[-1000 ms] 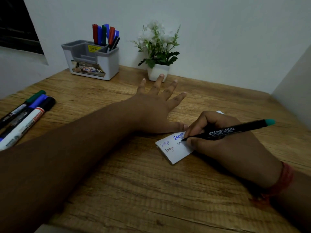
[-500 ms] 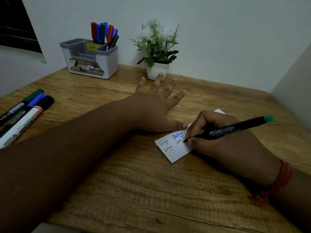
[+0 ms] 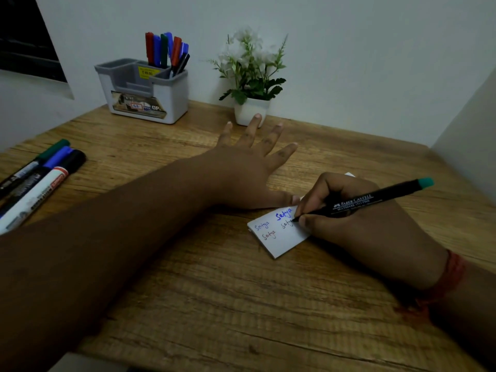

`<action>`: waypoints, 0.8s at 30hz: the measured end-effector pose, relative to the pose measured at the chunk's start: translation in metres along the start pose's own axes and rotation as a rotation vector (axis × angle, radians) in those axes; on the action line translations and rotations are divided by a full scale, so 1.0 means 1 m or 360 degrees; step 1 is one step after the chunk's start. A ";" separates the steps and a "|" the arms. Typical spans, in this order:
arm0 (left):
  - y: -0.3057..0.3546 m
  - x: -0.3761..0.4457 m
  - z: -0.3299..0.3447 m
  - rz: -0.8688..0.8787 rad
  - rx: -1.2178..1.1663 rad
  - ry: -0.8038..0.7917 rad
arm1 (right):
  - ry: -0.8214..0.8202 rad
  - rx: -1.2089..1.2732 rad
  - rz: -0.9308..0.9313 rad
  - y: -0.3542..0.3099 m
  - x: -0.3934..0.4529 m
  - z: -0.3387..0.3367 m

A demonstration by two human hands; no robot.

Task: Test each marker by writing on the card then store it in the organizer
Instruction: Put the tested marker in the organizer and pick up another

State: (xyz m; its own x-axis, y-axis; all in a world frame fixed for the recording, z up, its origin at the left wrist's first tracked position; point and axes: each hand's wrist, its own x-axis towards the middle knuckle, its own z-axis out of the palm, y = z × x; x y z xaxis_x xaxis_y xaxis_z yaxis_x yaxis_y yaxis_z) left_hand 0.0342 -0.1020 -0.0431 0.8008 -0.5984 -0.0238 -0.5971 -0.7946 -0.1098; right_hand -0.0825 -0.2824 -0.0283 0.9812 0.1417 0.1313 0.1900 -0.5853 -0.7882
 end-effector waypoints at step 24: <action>-0.019 0.004 -0.007 -0.0125 -0.0031 0.0254 | 0.0456 0.0278 -0.0108 0.002 0.006 -0.013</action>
State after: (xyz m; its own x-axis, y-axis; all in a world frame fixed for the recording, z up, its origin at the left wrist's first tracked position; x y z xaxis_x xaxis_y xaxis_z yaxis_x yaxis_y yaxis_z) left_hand 0.0479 -0.0900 -0.0343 0.8282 -0.5421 0.1422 -0.5352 -0.8403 -0.0859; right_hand -0.0758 -0.2936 -0.0210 0.9411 -0.0688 0.3309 0.2707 -0.4329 -0.8598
